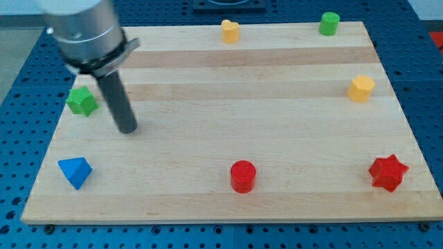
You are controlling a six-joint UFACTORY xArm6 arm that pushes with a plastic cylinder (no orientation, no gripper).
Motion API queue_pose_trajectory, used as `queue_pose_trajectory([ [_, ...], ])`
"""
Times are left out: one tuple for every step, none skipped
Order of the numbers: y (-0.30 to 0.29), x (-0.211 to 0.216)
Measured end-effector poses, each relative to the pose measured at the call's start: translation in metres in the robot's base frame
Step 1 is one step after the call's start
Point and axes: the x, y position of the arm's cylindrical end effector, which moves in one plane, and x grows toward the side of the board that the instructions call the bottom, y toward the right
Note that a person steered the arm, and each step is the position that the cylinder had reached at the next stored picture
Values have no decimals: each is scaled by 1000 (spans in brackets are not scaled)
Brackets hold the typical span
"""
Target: Slide the green star towards the center of the board
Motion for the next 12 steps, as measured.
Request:
queue_pose_trajectory([
  [-20, 6],
  [-46, 7],
  [-94, 9],
  [-115, 7],
  [-115, 7],
  [-114, -7],
  [-114, -40],
  [-111, -66],
  [-72, -67],
  [-33, -64],
  [-29, -64],
  [-29, -64],
])
